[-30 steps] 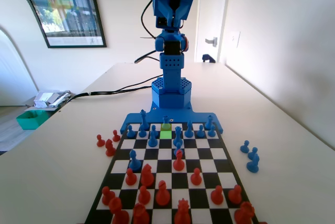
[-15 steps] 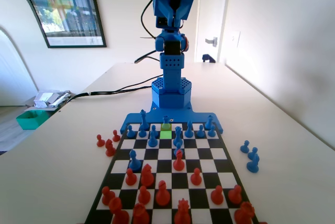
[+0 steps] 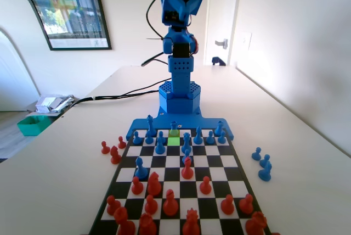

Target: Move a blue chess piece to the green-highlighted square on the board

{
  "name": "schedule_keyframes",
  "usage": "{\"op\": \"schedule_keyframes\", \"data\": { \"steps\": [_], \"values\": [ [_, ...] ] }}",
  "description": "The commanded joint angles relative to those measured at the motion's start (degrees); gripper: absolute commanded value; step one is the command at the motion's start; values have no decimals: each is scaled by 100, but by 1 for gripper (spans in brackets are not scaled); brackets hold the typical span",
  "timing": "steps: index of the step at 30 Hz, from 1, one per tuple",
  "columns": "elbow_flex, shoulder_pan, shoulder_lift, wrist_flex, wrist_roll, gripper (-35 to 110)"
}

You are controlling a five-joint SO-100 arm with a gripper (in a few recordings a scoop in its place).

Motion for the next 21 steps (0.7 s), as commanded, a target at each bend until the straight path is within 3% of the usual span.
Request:
{"op": "schedule_keyframes", "data": {
  "steps": [1, 11, 21],
  "values": [
    [-492, -255, -562, 211, -721, 1],
    [-158, -290, -1397, -35, -2742, 1],
    [105, 62, -1881, 79, -3788, 1]
  ]
}}
